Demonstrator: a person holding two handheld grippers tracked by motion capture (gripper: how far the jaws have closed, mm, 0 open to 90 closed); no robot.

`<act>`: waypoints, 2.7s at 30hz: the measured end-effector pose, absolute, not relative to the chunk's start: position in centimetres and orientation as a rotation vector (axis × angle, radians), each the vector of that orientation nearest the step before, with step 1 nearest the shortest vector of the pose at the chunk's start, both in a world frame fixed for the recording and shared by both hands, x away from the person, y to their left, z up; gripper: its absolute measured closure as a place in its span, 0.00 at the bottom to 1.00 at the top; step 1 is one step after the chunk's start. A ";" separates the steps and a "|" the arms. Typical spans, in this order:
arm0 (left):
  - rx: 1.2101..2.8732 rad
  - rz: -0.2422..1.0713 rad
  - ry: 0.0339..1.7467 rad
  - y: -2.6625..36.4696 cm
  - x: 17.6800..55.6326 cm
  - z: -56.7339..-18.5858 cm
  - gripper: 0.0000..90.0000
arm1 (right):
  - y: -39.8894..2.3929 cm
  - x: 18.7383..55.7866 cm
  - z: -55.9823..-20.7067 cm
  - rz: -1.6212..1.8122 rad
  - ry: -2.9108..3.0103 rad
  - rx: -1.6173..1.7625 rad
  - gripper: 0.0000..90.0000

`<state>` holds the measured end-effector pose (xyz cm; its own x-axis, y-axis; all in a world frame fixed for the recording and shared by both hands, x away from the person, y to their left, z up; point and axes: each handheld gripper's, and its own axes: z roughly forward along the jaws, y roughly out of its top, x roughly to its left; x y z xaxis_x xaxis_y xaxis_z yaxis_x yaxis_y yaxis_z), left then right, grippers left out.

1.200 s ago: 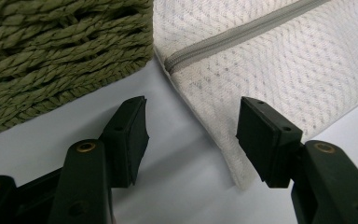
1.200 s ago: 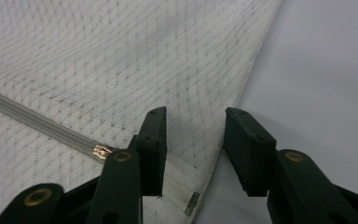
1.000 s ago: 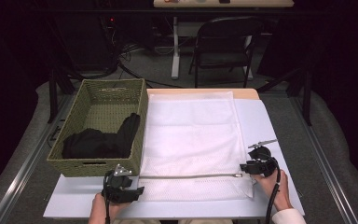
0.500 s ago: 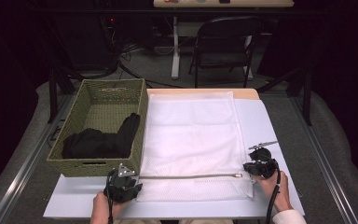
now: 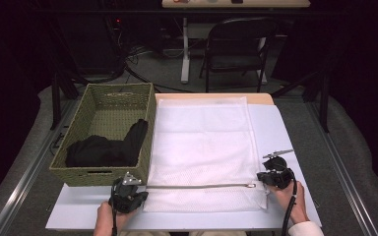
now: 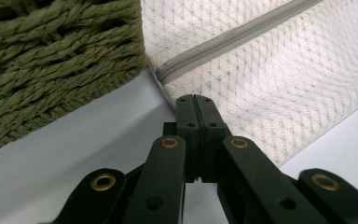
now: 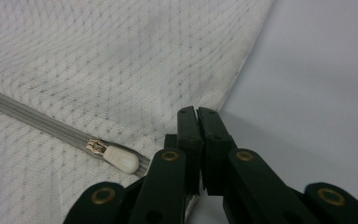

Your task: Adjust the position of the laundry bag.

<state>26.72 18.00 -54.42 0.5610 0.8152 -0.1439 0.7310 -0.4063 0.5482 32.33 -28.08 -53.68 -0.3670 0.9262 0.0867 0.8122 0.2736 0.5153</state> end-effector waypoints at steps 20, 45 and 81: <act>2.230 0.135 1.238 18.5 25.8 -54.1 1.00 | -27.9 30.9 -53.3 0.702 2.332 1.565 0.98; 2.267 0.123 1.237 18.9 24.9 -53.8 1.00 | -27.2 29.7 -53.2 0.678 2.387 1.523 0.98; 2.326 0.253 1.047 16.5 23.9 -52.2 0.18 | -28.5 28.0 -52.5 0.748 2.422 1.575 0.28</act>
<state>23.88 16.48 -52.18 0.6758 0.7347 -0.0590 0.6269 -0.5309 0.5702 28.02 -28.46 -52.54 -0.4340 0.8906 0.1358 0.8121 0.3215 0.4870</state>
